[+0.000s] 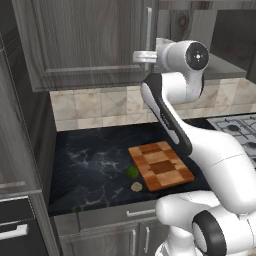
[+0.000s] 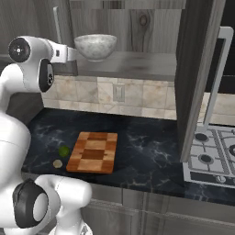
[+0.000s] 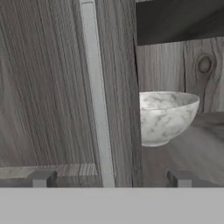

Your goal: Open the cabinet. Place the bowl and condiment on the counter. Then place the lime and garlic on the cutting board.

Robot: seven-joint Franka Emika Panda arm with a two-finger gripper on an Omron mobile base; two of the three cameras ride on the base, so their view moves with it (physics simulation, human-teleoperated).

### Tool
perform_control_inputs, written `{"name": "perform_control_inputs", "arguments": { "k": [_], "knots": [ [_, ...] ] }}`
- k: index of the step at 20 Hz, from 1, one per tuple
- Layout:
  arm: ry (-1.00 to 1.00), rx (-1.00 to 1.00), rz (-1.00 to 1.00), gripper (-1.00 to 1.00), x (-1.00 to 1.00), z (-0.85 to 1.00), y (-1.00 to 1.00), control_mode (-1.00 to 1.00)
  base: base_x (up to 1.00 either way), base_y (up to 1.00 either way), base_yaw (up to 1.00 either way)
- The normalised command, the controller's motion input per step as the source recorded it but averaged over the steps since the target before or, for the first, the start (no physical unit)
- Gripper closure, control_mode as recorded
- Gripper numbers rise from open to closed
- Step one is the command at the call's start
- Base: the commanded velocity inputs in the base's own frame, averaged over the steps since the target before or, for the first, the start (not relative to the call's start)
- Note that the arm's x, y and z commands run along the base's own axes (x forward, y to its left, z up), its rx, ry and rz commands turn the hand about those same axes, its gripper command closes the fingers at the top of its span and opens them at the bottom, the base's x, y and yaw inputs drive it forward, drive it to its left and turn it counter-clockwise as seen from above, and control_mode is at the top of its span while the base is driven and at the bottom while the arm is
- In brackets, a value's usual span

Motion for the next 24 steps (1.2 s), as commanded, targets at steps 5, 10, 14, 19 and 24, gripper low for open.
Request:
{"name": "perform_control_inputs", "arguments": {
  "k": [5,10,14,19,24],
  "knots": [
    [-0.10,0.00,0.00,-1.00,0.47,-0.08,0.00,-1.00,0.00,0.00,0.00],
    [-0.06,0.00,0.00,-1.00,0.55,-0.09,0.02,-1.00,0.00,0.00,0.00],
    [-0.01,0.00,0.00,-1.00,0.42,-0.09,0.03,-1.00,0.00,0.00,0.00],
    [0.00,0.00,0.00,-1.00,0.34,-0.05,0.07,-1.00,0.00,0.00,0.00],
    [0.00,0.00,-0.01,1.00,0.20,-0.01,0.06,-1.00,0.00,0.00,0.00]
  ]
}}
